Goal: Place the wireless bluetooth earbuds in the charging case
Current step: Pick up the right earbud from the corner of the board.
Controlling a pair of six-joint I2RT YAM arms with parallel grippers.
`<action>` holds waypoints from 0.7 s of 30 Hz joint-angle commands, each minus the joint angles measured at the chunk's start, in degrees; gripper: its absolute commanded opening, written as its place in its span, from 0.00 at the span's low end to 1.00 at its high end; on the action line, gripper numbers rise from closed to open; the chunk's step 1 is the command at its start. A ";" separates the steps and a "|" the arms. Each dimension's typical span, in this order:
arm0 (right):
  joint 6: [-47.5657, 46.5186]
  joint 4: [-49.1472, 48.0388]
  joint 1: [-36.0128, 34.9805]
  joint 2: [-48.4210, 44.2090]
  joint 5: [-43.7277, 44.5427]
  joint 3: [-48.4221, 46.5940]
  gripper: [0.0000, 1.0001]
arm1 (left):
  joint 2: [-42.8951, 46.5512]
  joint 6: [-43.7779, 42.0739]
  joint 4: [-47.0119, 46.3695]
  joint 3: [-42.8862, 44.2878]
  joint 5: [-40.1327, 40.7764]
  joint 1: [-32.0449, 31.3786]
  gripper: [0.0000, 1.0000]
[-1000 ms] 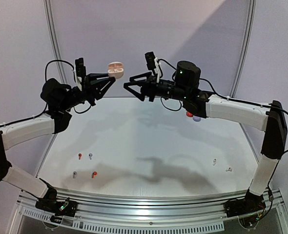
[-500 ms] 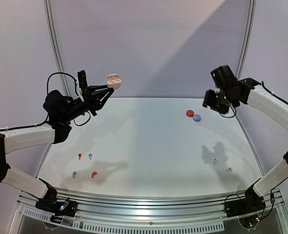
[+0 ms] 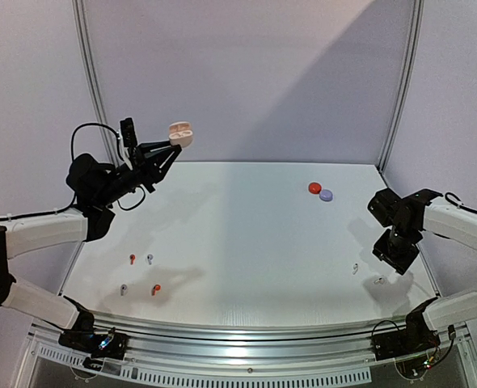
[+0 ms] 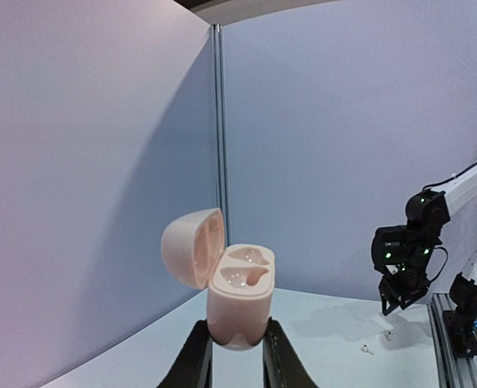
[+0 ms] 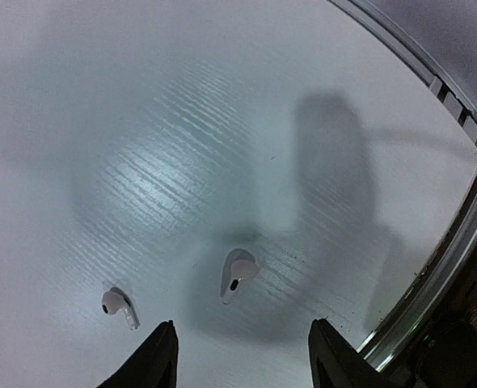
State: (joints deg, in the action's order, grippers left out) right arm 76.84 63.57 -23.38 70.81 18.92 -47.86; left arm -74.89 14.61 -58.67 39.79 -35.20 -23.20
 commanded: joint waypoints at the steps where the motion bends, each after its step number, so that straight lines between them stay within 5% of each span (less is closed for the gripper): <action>1: 3.02 -4.70 3.28 3.58 -2.46 2.03 0.55 | 0.86 1.05 -1.62 -0.94 -0.01 0.78 0.00; 6: 0.93 -6.91 4.74 8.83 -3.48 1.49 0.44 | 1.54 0.98 -1.28 -0.97 0.02 1.27 0.00; 21: -1.13 -8.23 5.90 13.12 -5.77 2.97 0.39 | 0.94 1.01 -0.49 0.01 -0.64 1.84 0.00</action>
State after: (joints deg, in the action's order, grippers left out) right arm 75.83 54.94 -17.85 83.35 12.86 -45.98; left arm -74.46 15.09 -59.09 39.46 -35.35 -22.06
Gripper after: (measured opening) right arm 0.395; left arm 0.195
